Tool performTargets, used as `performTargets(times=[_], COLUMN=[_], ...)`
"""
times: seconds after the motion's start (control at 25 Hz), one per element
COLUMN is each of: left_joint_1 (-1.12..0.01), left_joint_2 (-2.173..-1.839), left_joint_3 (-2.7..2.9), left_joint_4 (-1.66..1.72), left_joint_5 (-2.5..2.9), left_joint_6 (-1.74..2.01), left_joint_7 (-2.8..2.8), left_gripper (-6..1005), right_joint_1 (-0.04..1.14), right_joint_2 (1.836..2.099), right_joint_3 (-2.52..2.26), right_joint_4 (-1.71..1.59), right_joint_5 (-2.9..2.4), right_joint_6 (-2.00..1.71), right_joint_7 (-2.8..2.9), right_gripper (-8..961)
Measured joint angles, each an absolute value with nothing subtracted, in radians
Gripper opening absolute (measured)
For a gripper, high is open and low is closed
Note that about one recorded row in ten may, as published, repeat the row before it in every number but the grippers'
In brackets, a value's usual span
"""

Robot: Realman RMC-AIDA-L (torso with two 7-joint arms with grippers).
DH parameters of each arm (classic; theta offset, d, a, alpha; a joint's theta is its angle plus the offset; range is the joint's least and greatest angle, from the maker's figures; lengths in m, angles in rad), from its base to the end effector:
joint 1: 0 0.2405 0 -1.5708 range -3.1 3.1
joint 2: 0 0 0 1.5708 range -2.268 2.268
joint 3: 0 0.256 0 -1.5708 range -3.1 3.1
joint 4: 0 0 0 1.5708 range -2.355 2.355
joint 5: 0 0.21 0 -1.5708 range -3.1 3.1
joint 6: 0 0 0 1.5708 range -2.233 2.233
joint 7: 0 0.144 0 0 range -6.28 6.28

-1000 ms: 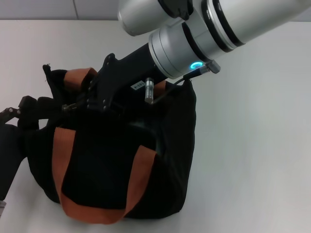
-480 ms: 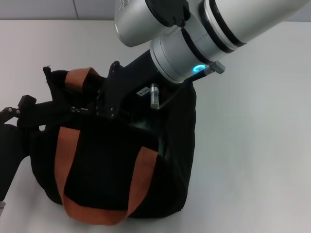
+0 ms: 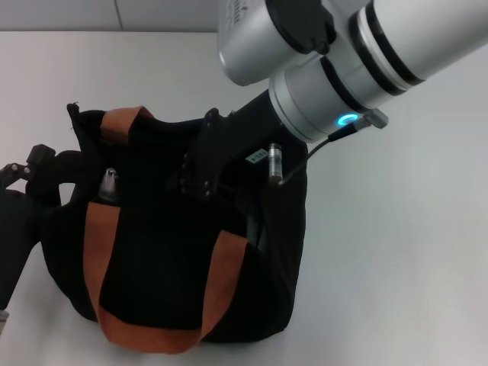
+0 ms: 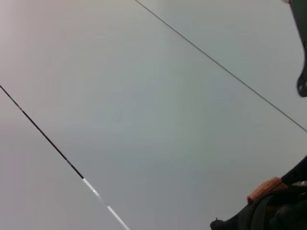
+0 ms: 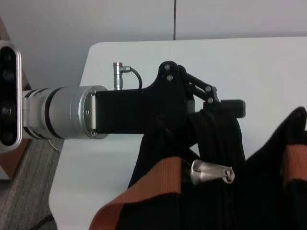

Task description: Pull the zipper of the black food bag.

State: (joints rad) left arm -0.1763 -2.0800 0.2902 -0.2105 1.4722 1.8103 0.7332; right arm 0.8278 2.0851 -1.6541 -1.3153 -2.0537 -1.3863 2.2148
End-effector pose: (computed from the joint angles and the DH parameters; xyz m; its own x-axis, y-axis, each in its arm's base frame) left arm -0.3183 0.1854 -0.0238 0.9081 -0.4188 0.0082 -0.0003 -0.0202 -0.9998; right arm 0.0280 0.3275 -0.0703 1.0000 -0.0016 0.0048 -0.0017 -0.9999 0.0104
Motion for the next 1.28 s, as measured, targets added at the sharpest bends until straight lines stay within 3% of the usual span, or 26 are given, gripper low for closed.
performTargets(times=[0.32,0.76,0.88,1.28], left_joint_1=[-0.179,-0.187,-0.187,-0.181], left_joint_2=[-2.08,-2.08,-2.08,-2.08], left_joint_3=[0.288,0.299,0.301,0.301], left_joint_4=[-0.21,-0.21,-0.21,-0.208], left_joint_5=[1.476,1.48,1.48,1.48], left_joint_6=[1.818,1.826,1.827,1.847], left_joint_7=[0.736,0.739,0.74,0.741], left_gripper=[7,8,8,7], right_joint_1=[0.792,0.947,0.982,1.021], right_joint_2=[2.085,2.088,2.09,2.092], right_joint_3=[-1.609,-1.597,-1.597,-1.609], right_joint_4=[-1.312,-1.169,-1.118,-1.051], right_joint_5=[-2.014,-1.969,-1.931,-1.913], right_joint_6=[-1.381,-1.367,-1.361,-1.337], right_joint_7=[2.232,2.418,2.433,2.45], right_gripper=[3,42,225,224])
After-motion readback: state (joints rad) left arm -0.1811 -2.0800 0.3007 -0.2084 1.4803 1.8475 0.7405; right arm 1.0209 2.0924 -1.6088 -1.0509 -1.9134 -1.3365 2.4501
